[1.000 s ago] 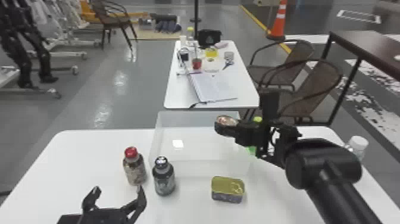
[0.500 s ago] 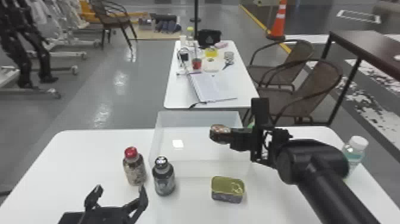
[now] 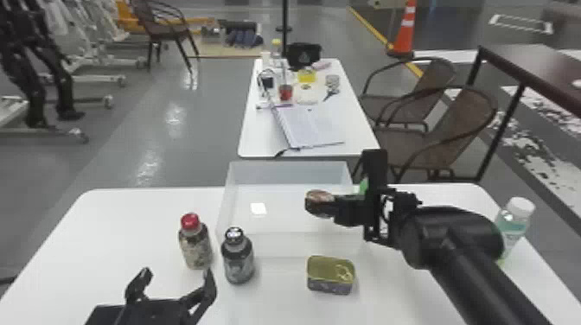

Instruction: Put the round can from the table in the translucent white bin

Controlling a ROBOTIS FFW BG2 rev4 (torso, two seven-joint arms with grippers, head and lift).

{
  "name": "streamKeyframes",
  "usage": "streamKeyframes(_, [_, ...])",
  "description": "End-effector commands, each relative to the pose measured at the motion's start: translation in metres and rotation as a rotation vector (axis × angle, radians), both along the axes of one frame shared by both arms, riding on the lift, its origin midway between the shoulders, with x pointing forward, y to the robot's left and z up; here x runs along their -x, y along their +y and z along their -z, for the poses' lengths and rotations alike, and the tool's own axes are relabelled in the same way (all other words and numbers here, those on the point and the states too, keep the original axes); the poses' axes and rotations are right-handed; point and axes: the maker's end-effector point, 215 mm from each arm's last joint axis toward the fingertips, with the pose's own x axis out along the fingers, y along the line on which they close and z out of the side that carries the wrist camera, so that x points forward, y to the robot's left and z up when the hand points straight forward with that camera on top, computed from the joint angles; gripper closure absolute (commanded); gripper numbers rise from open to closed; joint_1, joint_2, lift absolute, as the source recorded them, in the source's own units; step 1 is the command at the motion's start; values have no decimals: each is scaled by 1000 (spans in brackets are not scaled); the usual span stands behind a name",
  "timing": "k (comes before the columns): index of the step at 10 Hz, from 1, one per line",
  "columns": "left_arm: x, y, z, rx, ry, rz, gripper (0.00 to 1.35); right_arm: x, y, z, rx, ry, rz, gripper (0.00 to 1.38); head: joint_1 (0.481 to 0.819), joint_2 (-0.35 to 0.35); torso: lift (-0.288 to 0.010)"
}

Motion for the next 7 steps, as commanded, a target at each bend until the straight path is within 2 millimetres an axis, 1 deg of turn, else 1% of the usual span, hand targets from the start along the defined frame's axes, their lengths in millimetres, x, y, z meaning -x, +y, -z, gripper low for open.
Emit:
streamKeyframes(1, [0,0,-1,2,-2,-3,98,0,-3,3,2,7,4,545,549,0,-100])
streamKeyframes(3, [0,0,0,2,-3,-1,98,-2,-6,3,8,3,12,458,549,0,-100])
streamKeyframes(5, [0,0,-1,2,-6,-1,98,-4,-7,1,14,-4,12,263,549,0,-100])
streamKeyframes(6, [0,0,-1,1,-4,-1,98,-4,-7,1,14,-5,12,202,549,0,-100])
streamKeyframes(7, [0,0,-1,1,-4,-1,98,-5,-8,1,15,-8,14,174,549,0,-100])
